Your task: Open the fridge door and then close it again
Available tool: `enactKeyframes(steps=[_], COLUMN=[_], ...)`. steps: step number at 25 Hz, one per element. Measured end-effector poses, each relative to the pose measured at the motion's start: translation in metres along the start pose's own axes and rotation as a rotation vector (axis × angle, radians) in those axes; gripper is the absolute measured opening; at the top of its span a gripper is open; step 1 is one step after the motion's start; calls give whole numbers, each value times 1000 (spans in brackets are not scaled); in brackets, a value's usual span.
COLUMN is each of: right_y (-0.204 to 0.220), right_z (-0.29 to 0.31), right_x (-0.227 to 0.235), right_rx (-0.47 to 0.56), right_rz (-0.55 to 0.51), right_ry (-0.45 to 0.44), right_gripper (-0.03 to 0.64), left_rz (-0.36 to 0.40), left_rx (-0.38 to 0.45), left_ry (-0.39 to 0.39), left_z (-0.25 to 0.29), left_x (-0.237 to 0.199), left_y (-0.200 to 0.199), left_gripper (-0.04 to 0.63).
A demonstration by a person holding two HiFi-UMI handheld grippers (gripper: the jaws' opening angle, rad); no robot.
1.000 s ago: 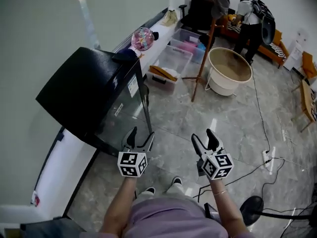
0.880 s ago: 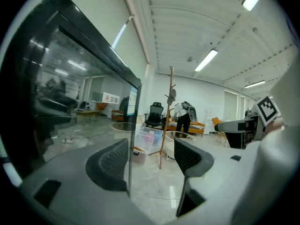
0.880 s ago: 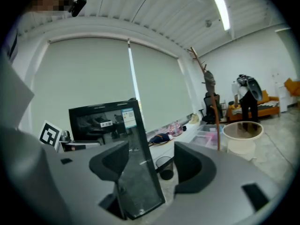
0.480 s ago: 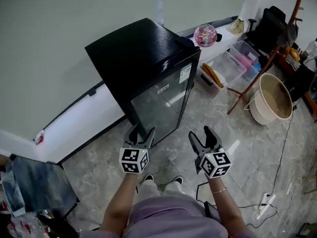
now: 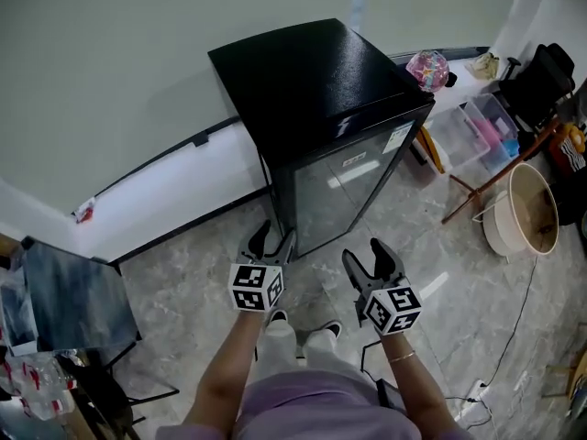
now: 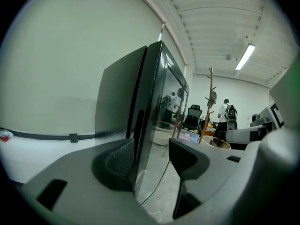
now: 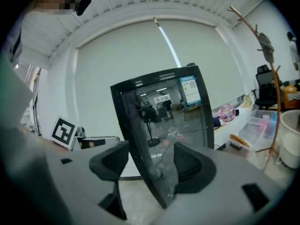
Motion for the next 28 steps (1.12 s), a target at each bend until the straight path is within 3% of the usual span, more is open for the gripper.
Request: enactKeyframes(steps=[16, 24, 28], right_y=[14, 5, -1], right_z=[22, 19, 15], right_x=[-19, -20, -23], right_rx=[-65, -44, -27], right_rz=[11, -10, -16], right_ry=[22, 22, 17], right_gripper=[293, 293, 293], left_rz=[-3, -8, 0], left_rx=[-31, -48, -73], left_ry=[114, 117, 118], left_z=[35, 36, 35], left_x=[-32, -39, -38], left_y=[1, -1, -1], left_gripper=[162, 81, 80])
Point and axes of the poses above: the fingertips, and each gripper's own axes: z forward along the fingers, x to its right, y out of its underside, the point moved 10 cm from there along -z, backward along the fingers, and after that the axes turned 15 degrees about y, right-handed, at the moved point
